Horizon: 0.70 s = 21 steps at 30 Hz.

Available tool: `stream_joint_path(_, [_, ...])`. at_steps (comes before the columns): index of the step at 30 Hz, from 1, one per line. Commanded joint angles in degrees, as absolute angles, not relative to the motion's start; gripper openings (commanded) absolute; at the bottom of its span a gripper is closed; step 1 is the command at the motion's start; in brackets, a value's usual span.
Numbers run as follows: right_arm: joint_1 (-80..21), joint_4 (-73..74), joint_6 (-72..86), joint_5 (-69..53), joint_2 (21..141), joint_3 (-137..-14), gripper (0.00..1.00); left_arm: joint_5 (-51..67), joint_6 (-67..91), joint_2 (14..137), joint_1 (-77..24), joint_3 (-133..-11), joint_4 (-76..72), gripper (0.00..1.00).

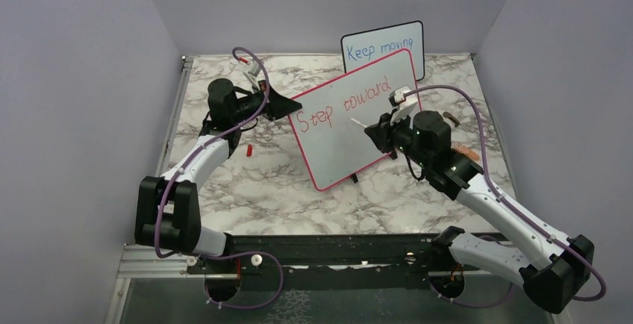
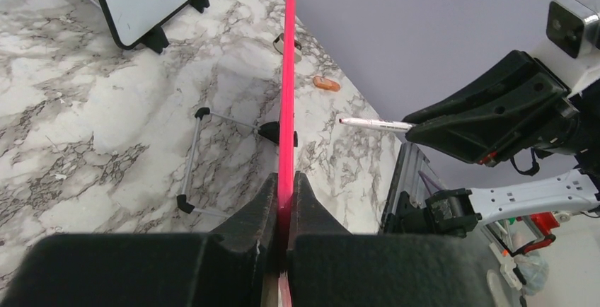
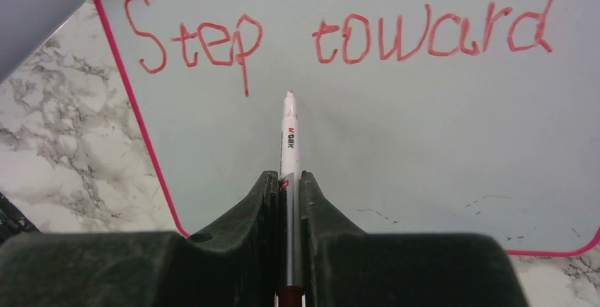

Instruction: Write a sentence on the whiteboard

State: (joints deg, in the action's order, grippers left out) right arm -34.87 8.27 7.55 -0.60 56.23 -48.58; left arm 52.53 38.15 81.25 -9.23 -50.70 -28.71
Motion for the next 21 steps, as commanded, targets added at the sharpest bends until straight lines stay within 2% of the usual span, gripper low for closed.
stream_joint_path(1, [-40.8, 6.0, 7.7, 8.0, 55.1, -47.1, 0.00, 54.4, 38.0, 82.4, -9.1, -50.9, -30.1, 0.00])
stream_joint_path(11, [-51.4, 5.5, 7.7, 20.2, 54.7, -45.0, 0.00, 57.1, 37.2, 83.2, -7.9, -50.0, -30.1, 0.00])
stream_joint_path(21, [-59.1, 4.9, 6.5, 30.6, 59.4, -46.4, 0.00, 57.7, 36.5, 83.3, -6.2, -49.2, -30.0, 0.00])
